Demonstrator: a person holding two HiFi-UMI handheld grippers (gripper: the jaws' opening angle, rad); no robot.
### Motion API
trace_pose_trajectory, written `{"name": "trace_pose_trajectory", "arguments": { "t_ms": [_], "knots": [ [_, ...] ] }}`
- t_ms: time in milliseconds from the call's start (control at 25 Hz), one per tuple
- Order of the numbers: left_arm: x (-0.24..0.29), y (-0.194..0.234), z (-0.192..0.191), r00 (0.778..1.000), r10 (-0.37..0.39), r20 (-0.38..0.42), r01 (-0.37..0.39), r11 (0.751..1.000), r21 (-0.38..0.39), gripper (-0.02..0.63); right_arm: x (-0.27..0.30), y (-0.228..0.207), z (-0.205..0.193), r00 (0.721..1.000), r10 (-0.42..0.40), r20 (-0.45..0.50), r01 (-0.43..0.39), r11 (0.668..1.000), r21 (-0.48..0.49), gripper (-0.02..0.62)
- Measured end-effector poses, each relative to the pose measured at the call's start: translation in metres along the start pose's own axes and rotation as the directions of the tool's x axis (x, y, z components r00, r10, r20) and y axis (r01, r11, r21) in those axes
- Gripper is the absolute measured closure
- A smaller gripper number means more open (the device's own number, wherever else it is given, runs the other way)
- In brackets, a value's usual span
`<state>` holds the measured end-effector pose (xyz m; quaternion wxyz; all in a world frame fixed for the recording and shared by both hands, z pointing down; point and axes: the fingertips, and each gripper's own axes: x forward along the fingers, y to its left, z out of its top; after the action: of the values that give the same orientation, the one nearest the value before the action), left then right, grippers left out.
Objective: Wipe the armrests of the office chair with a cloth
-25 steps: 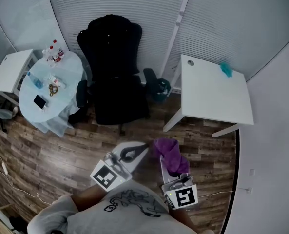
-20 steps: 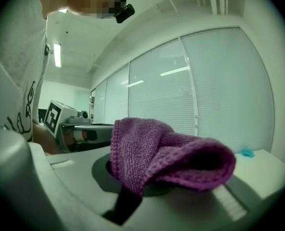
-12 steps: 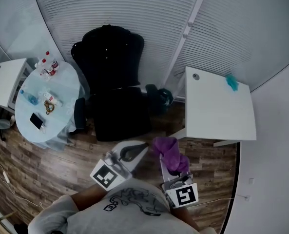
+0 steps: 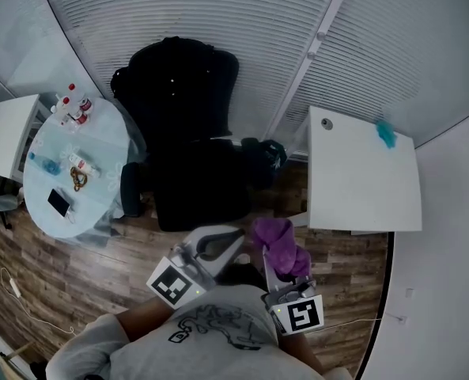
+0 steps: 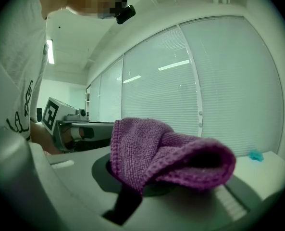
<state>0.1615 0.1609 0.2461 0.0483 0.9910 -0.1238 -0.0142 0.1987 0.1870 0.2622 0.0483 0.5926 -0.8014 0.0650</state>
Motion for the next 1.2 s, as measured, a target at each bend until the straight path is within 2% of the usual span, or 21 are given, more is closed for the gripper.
{"name": "trace_pose_trajectory", "arguments": {
  "t_ms": [360, 560, 800, 920, 1200],
  "knots": [
    [0.041, 0.016, -0.003, 1.000, 0.014, -0.007, -0.014, 1.000, -0.008, 0.604, 0.015, -0.046, 0.001, 1.000, 0.011, 0.002, -0.011, 1.000, -0.008, 0.568],
    [0.072, 0.024, 0.003, 0.999, 0.033, 0.010, -0.033, 0.999, 0.001, 0.604, 0.020, -0.075, 0.008, 0.999, 0.037, 0.009, -0.037, 0.999, -0.011, 0.568],
    [0.107, 0.032, -0.004, 0.998, 0.063, -0.009, -0.063, 0.998, 0.006, 0.604, 0.028, -0.106, 0.008, 0.997, 0.081, 0.002, -0.081, 0.997, -0.018, 0.568],
    [0.121, 0.033, -0.006, 0.998, 0.065, -0.010, -0.065, 0.998, 0.022, 0.604, 0.030, -0.118, 0.009, 0.995, 0.098, 0.003, -0.097, 0.995, -0.022, 0.568],
    [0.134, 0.044, -0.003, 0.997, 0.076, -0.004, -0.076, 0.997, -0.002, 0.604, 0.038, -0.135, 0.012, 0.995, 0.097, -0.003, -0.097, 0.995, -0.016, 0.568]
  ]
}}
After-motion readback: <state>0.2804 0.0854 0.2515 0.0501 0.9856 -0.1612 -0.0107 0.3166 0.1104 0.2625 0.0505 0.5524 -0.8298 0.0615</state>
